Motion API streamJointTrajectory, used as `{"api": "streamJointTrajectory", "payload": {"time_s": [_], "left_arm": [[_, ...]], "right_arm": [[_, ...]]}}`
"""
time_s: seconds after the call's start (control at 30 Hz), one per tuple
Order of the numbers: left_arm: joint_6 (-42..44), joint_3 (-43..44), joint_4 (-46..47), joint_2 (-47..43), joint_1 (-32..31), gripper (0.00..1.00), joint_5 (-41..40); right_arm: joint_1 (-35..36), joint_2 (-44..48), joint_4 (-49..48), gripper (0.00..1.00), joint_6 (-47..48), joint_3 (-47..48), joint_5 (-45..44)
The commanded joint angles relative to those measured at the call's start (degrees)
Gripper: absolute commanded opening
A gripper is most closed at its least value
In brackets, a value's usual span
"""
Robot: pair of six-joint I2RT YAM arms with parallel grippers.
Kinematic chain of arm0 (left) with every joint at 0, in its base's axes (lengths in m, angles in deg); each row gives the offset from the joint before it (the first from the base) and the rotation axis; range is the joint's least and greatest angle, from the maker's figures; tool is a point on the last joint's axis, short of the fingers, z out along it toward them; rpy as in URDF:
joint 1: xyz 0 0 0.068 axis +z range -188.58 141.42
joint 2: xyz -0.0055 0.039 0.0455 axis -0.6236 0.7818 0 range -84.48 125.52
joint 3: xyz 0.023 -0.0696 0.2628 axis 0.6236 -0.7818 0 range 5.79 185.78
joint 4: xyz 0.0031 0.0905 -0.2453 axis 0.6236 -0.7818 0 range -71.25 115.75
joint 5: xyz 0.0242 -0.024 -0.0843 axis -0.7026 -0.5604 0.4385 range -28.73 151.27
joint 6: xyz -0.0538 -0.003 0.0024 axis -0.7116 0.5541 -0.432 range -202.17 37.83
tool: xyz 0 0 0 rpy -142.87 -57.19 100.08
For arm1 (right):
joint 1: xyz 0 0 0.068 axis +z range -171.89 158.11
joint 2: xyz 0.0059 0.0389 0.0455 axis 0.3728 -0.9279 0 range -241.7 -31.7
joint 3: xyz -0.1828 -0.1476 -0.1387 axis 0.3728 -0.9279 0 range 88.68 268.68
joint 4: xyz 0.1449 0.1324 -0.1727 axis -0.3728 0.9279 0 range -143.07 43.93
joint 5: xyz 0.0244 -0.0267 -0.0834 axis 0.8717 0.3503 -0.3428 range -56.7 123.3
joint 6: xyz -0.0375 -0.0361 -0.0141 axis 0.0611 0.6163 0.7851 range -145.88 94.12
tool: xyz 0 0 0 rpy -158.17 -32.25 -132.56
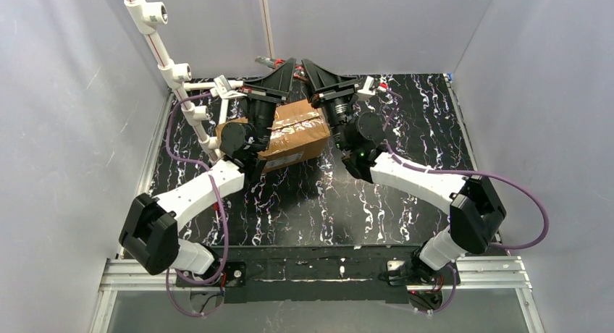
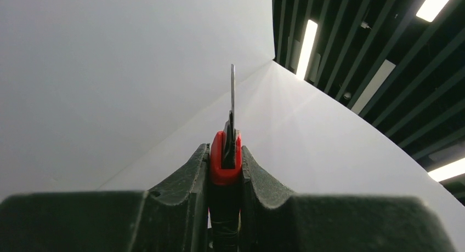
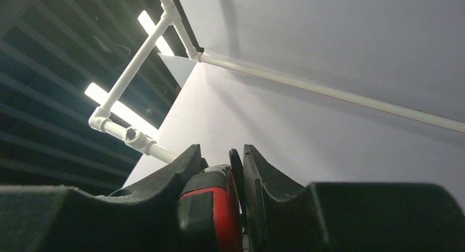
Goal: Unpack the express box
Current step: Adjust the knife.
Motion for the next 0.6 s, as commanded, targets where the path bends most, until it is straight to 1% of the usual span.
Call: {"api": "streamJointTrajectory", "payload": {"time_s": [0.0, 0.03, 0.07, 0.1, 0.13, 0.17, 0.2, 0.23, 0.3, 0.33, 0.4, 0.43, 0.47, 0.5, 0.57], "left_arm": [[2.85, -0.34, 5.94, 0.59, -1.39, 0.0, -2.61], [3.5, -0.24, 6.08, 0.85, -1.5, 0.0, -2.75], [4.18, -0.07, 6.11, 1.16, -1.67, 0.0, -2.84], [4.55, -0.04, 6.18, 1.52, -1.91, 0.0, -2.82], [4.92, -0.07, 6.16, 1.7, -2.03, 0.0, -2.71], [5.74, -0.29, 6.12, 1.72, -2.38, 0.0, -2.63], [6.73, -0.79, 5.7, 1.62, -2.5, 0.11, -2.69], [7.77, -1.71, 4.4, 0.72, -2.68, 0.31, -2.65], [10.09, -4.93, -1.67, -2.73, -2.7, 0.57, -1.93], [11.59, -7.42, -5.89, -5.21, -2.7, 0.64, -1.11], [12.71, -11.17, -16.15, -10.39, -2.57, 0.71, 1.94], [14.13, -12.41, -20.94, -12.89, -2.52, 0.83, 4.55], [15.6, -12.58, -30.4, -15.56, -2.6, 0.92, 6.91], [16.86, -11.73, -39.25, -18.26, -2.55, 0.94, 8.65], [22.81, -9.45, -52.83, -22.96, -2.52, 0.94, 12.97]], "right_arm": [[0.54, -0.84, 0.08, 0.43, 0.43, 3.91, -6.25], [0.54, -1.25, 0.49, 0.39, 0.55, 4.47, -6.19], [0.54, -1.82, 0.25, 0.27, 1.33, 5.36, -5.9], [0.59, -2.3, 0.95, 0.1, 1.83, 6.06, -5.73], [0.55, -2.49, 3.04, 0.01, 1.3, 6.47, -6.08], [0.23, -2.43, 5.81, 0.01, 0.52, 7.16, -5.31], [-1.15, -2.43, 9.81, 0.01, -0.93, 8.32, -2.71], [-3.21, -2.35, 11.86, 0.01, -1.39, 8.98, 0.27], [-6.86, -1.95, 5.87, 0.01, 0.67, 6.8, 4.9], [-9.65, -1.42, 6.19, 0.01, 0.4, 6.44, 8.25], [-15.97, -0.15, 6.45, 0.01, 0.62, 5.47, 14.11], [-19.53, -0.14, 5.99, 0.01, -0.09, 5.4, 18.48], [-23.62, -0.48, 3.21, 0.01, -0.7, 5.32, 23.42], [-26.97, -0.32, 3.14, 0.01, -0.93, 5.26, 28.03], [-34.16, -0.16, 6.1, 0.01, 1.92, 6.95, 38.74]]}}
